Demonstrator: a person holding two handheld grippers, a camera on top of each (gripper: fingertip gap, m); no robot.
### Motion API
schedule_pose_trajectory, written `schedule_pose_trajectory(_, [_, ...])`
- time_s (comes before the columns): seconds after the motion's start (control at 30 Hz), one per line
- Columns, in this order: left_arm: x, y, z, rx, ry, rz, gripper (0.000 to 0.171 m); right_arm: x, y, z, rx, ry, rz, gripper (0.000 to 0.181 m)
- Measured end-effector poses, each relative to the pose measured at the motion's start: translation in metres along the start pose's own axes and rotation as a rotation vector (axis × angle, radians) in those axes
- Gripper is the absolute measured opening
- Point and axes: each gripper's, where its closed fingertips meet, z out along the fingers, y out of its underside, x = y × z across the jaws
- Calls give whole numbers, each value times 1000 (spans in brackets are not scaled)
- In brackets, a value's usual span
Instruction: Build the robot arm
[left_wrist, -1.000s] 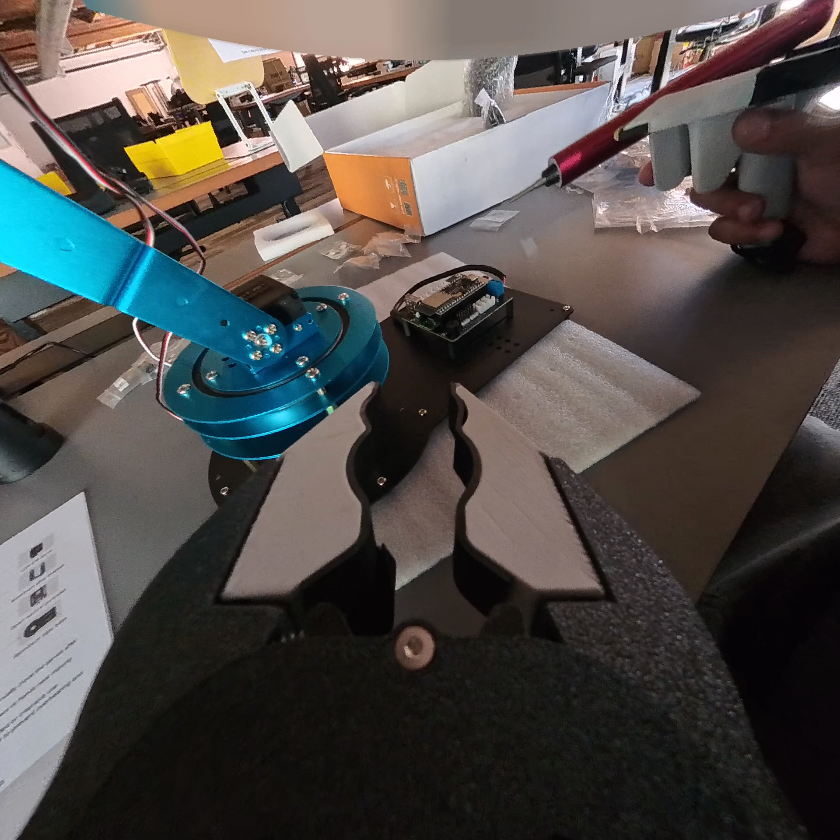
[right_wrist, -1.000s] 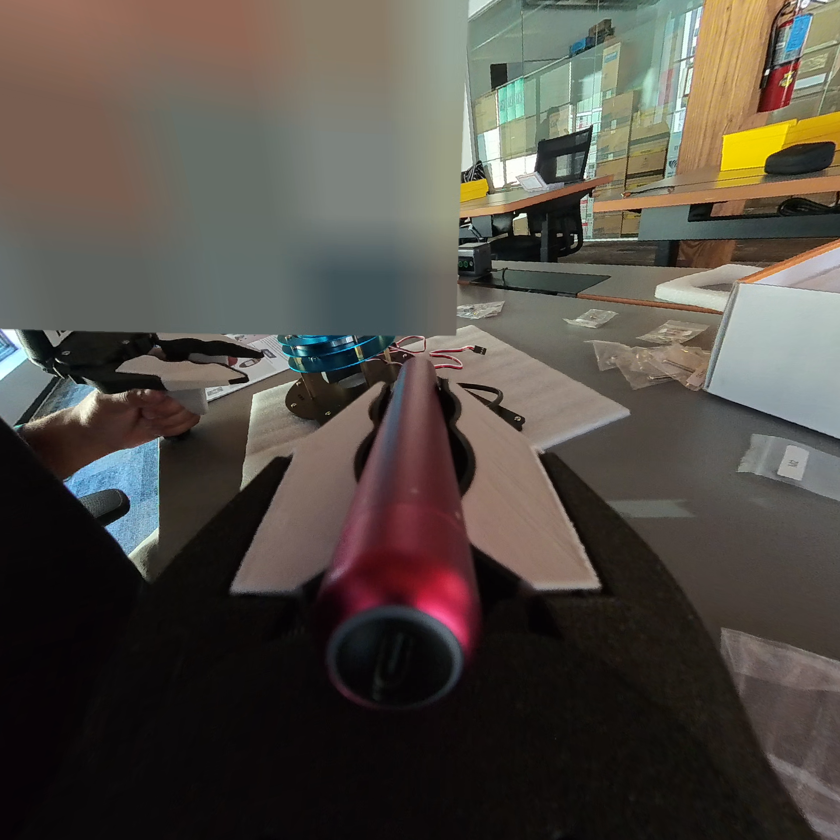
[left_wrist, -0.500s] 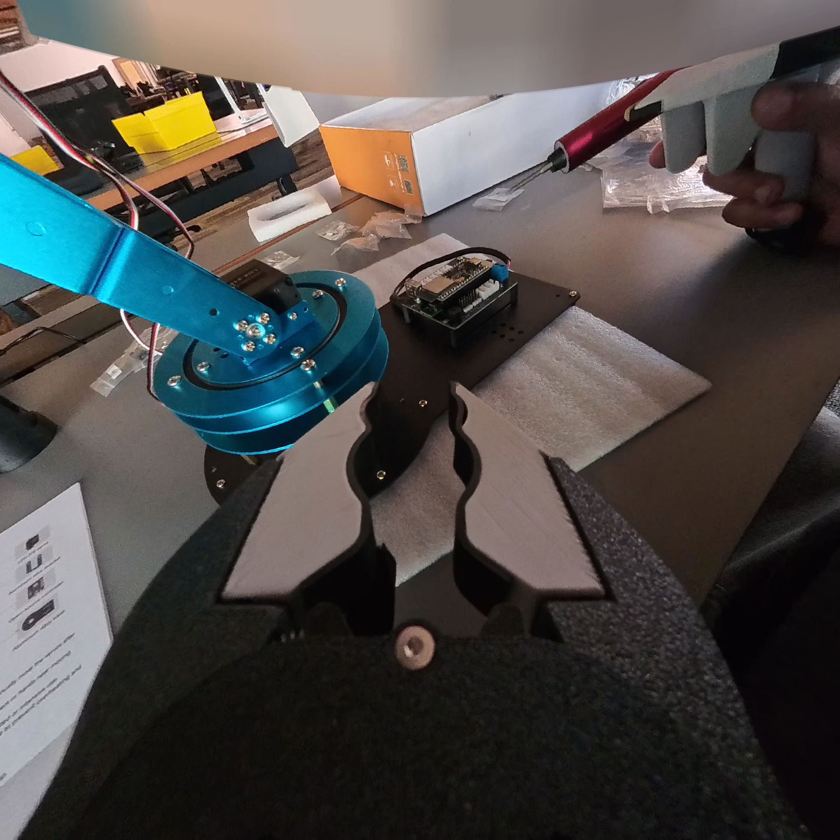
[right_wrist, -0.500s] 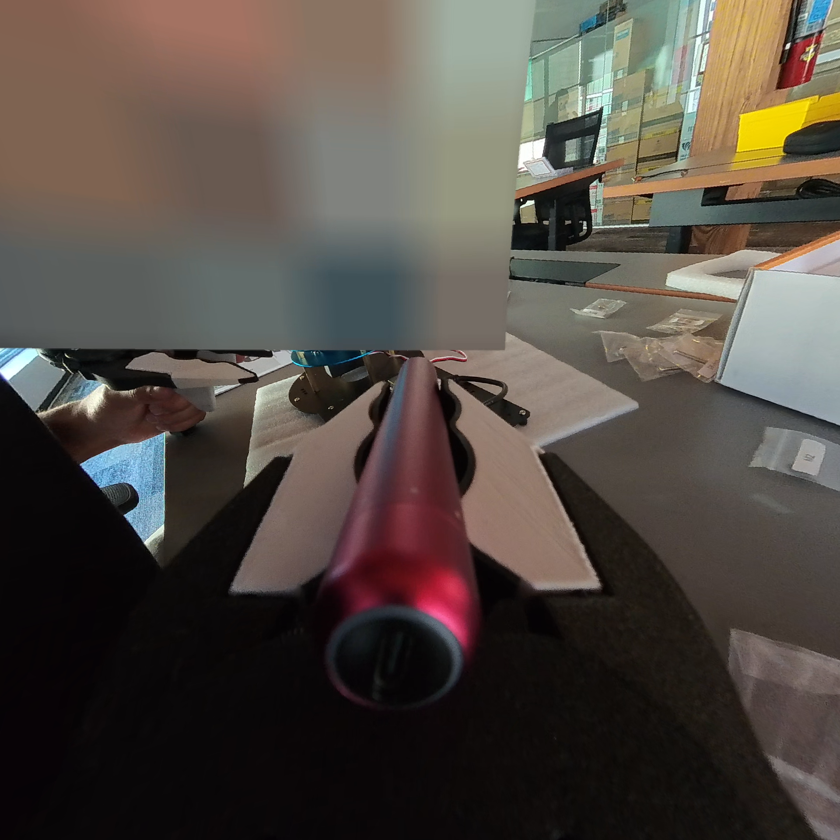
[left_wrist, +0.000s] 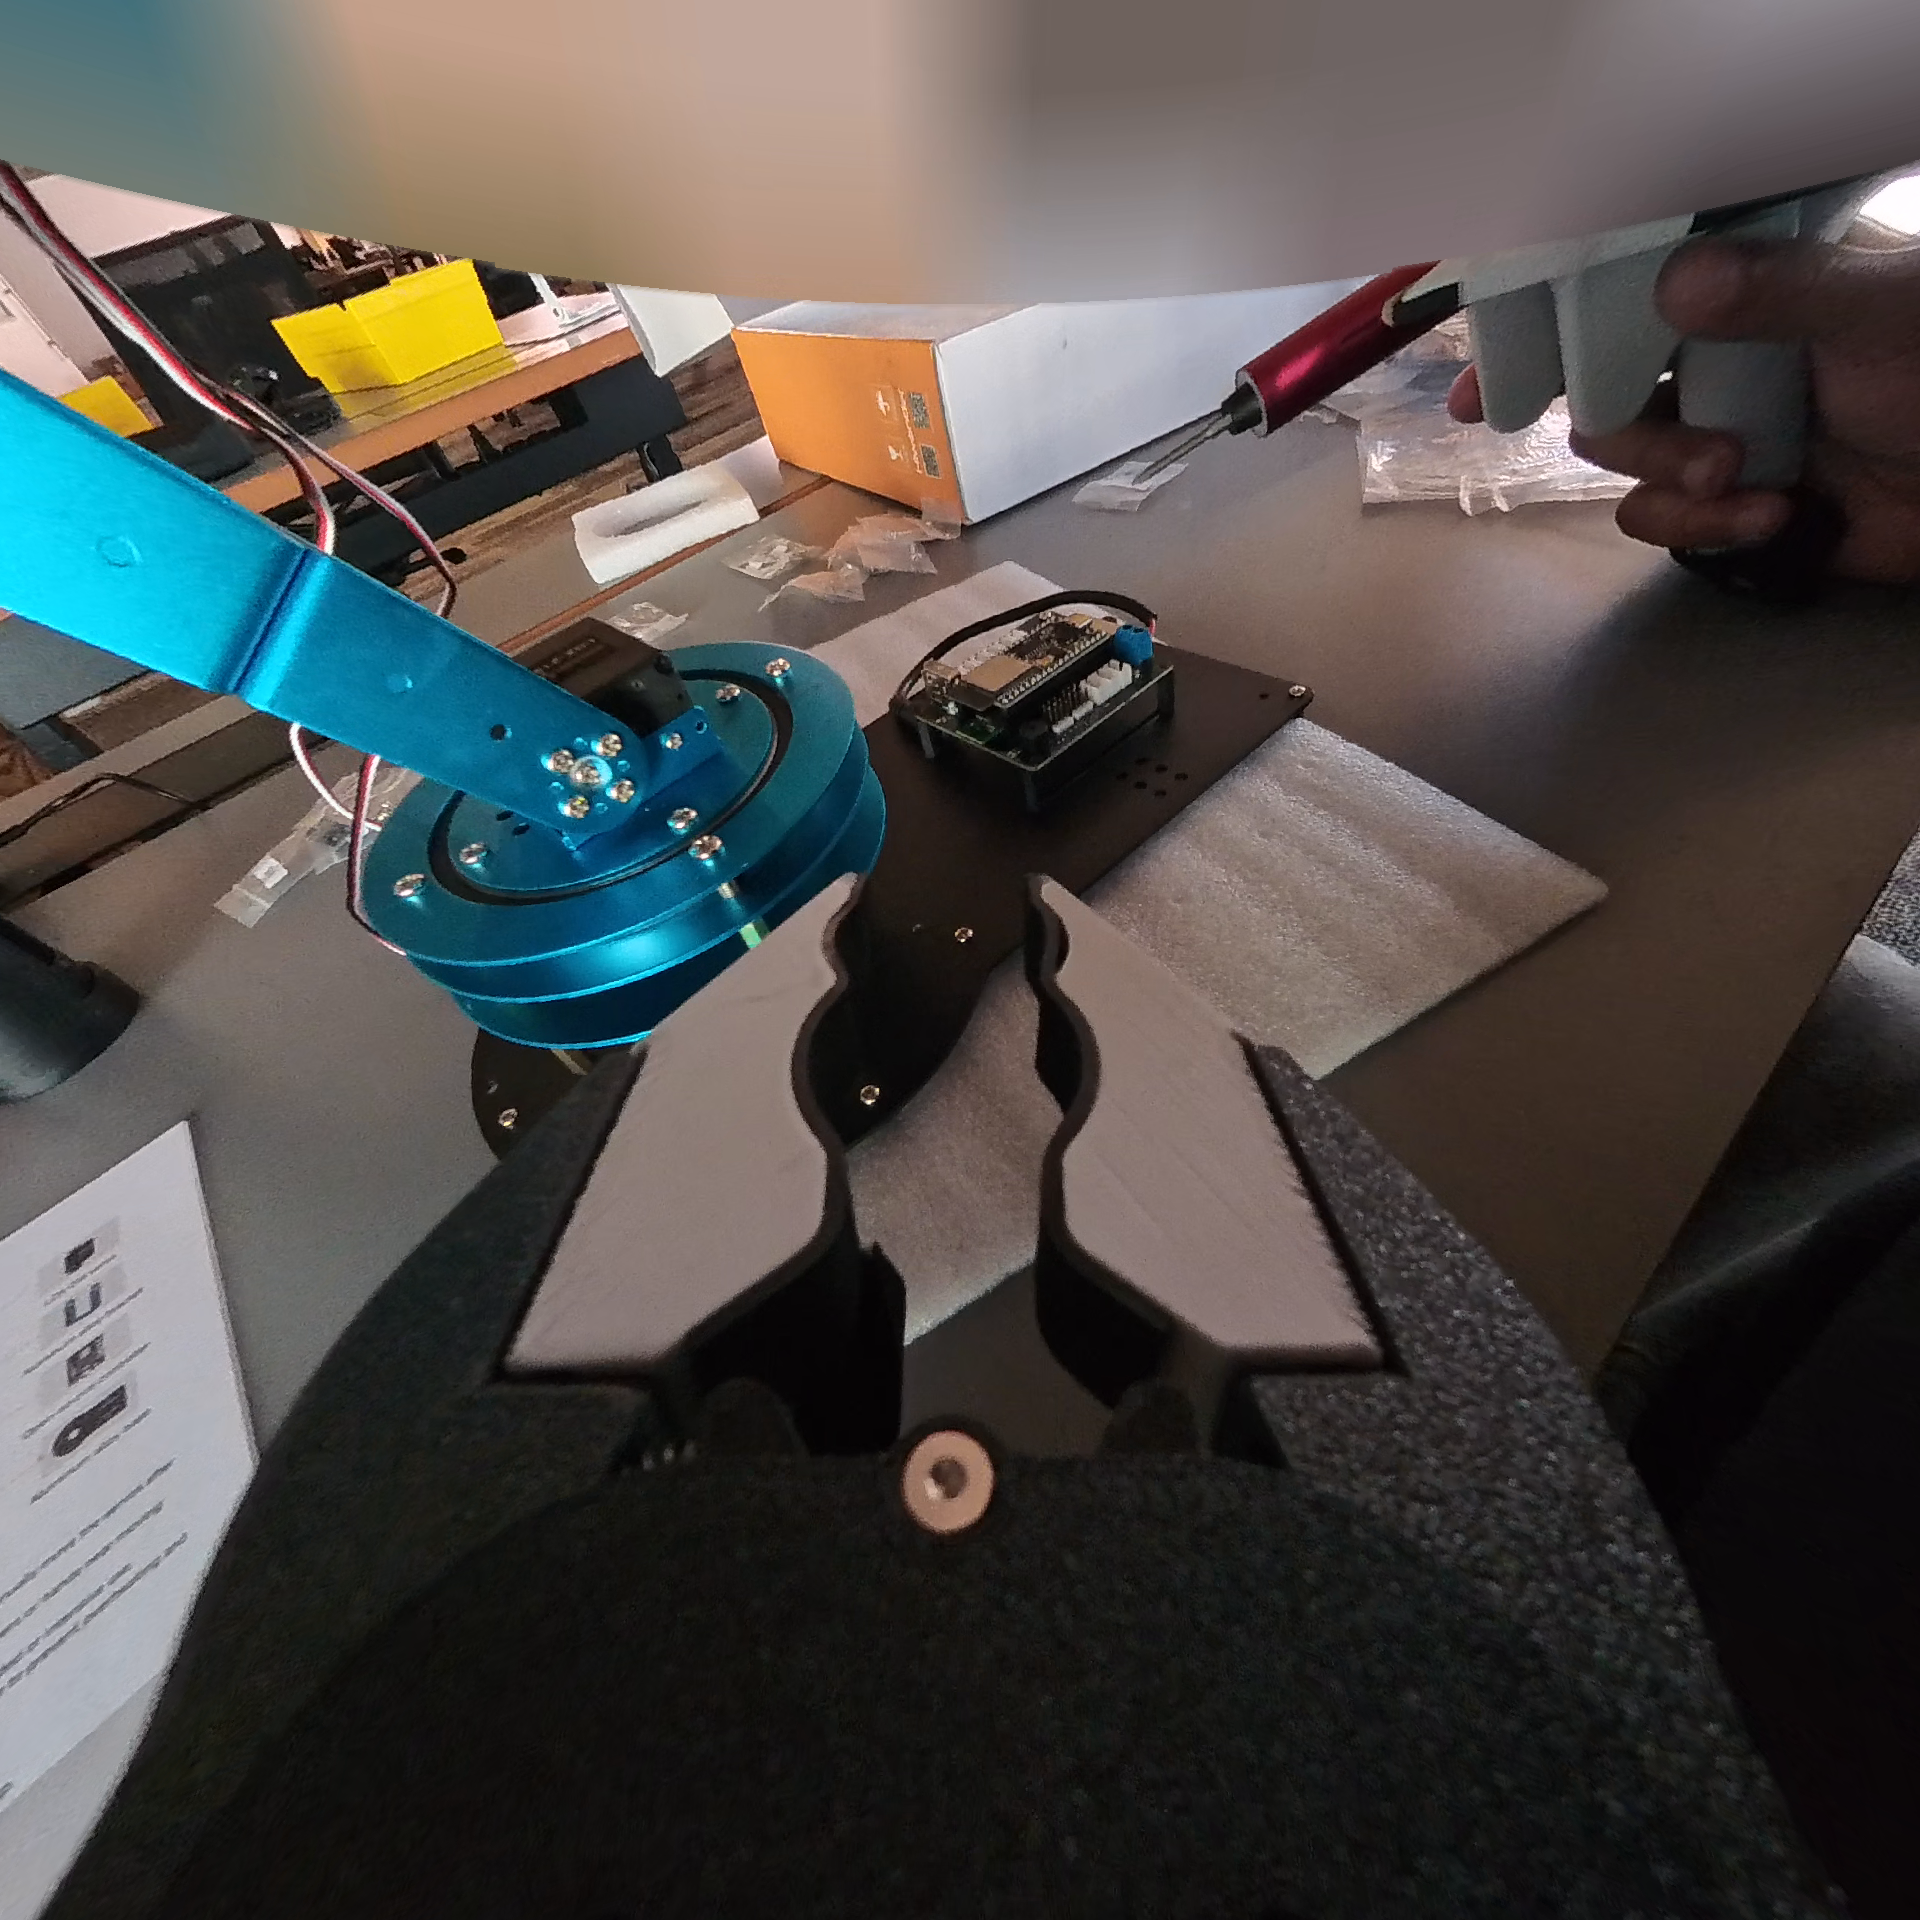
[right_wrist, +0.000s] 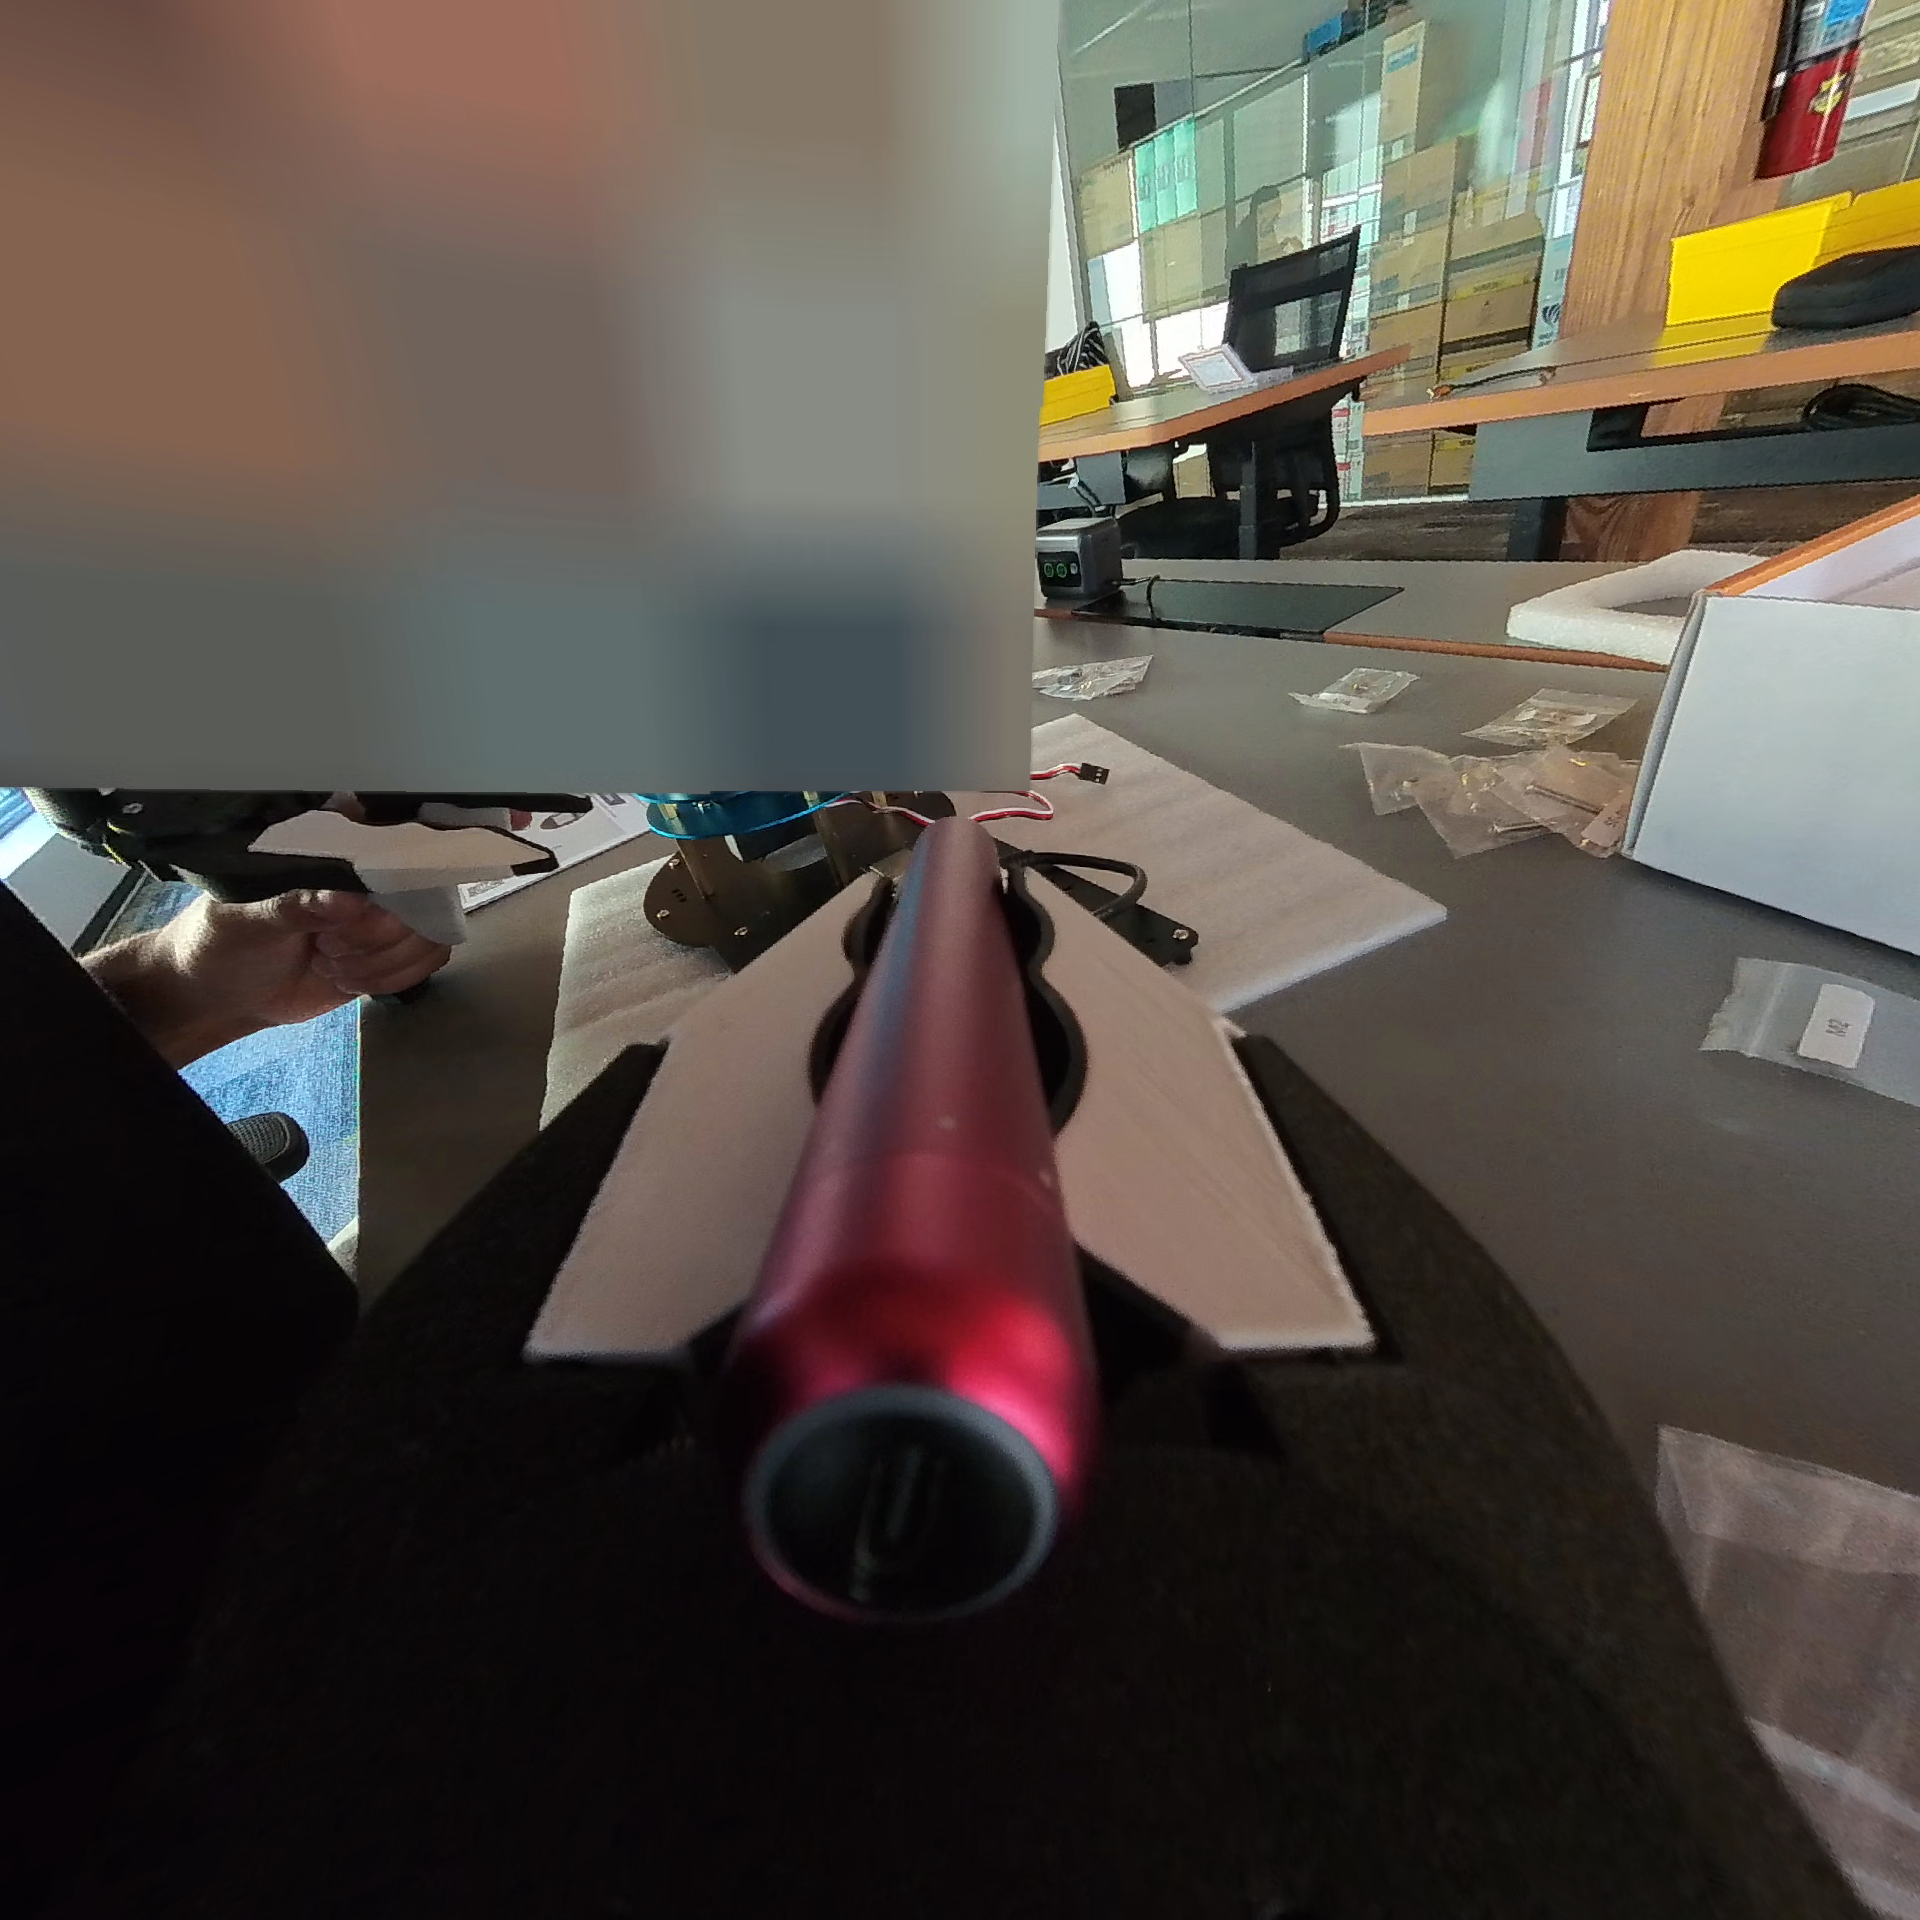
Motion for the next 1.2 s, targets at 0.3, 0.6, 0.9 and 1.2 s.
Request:
schedule_pose_trajectory(0.3, [0,1,1,-4,2,1,28,-2,0,0,-3,-4,-9,21])
schedule_pose_trajectory(0.6, [0,1,1,-5,0,3,28,-3,2,1,-11,-8,-17,21])
schedule_pose_trajectory(0.9, [0,1,1,-9,4,-1,28,-3,2,1,-14,-9,-17,20])
schedule_pose_trajectory(1.2, [1,3,2,-25,-3,16,28,-6,2,1,-12,-12,-36,20])
